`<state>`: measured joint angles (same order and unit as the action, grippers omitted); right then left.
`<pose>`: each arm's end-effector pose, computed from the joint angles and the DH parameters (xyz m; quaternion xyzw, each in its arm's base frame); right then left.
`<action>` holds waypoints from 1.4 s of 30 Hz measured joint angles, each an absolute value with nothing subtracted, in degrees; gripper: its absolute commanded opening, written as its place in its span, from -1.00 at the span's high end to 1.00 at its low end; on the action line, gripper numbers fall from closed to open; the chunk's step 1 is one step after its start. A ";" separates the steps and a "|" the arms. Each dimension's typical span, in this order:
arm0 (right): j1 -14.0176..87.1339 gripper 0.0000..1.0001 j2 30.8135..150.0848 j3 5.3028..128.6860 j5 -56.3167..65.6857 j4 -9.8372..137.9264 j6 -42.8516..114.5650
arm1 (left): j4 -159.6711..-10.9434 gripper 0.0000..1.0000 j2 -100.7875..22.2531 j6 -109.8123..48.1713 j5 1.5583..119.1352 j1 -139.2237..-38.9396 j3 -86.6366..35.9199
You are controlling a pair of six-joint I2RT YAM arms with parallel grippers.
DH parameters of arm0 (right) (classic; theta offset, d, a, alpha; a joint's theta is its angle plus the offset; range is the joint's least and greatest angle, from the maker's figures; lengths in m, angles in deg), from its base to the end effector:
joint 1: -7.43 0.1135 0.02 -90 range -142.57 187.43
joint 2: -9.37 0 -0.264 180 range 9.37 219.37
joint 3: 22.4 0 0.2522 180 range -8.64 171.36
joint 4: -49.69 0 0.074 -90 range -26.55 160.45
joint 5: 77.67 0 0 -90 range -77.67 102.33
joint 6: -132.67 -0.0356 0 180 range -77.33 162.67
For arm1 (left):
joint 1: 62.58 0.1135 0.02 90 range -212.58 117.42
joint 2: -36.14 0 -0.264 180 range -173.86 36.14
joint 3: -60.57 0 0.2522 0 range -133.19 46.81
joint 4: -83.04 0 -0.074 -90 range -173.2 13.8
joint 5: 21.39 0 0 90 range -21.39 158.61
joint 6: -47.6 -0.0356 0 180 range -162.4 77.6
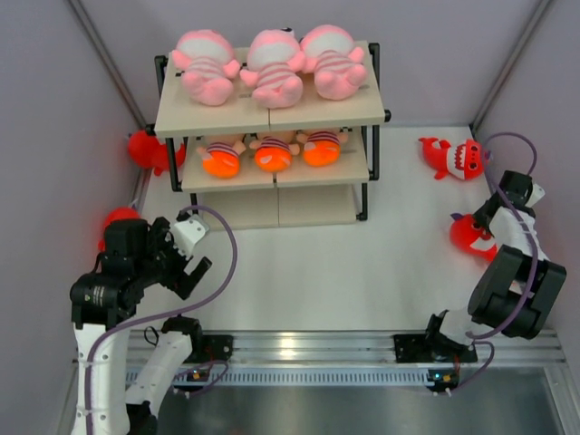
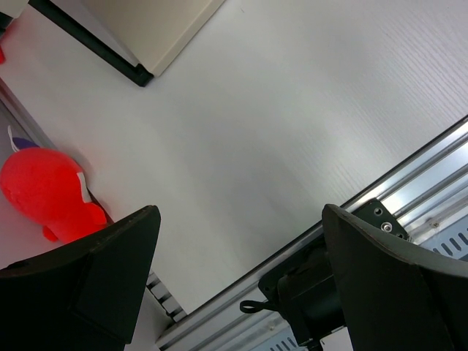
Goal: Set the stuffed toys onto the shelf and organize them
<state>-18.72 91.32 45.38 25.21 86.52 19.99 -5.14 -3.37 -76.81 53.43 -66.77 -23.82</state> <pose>0.2622 -0.1376 0.2287 0.4213 0.8375 -0.1157 0.3283 0.0681 -0.0143 0.3802 0.3505 0.8542 -0.0238 0.3832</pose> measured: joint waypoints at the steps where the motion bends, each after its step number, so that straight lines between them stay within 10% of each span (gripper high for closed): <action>1: -18.72 0.49 91.74 44.88 24.07 85.51 19.86 | -5.12 -0.96 -3.37 -76.81 53.30 -66.77 -23.82; 4: -18.74 1.00 91.39 43.26 21.78 83.07 19.56 | -5.14 -0.96 -3.37 -76.81 52.99 -66.81 -23.82; 23: 2.59 1.00 53.05 33.10 17.30 90.69 11.12 | -7.22 -0.89 -12.70 -79.15 39.42 -66.86 -18.75; 42: 55.48 1.00 62.89 35.50 33.32 91.28 -12.86 | -27.87 -0.97 -29.86 -75.02 41.89 -100.78 -18.92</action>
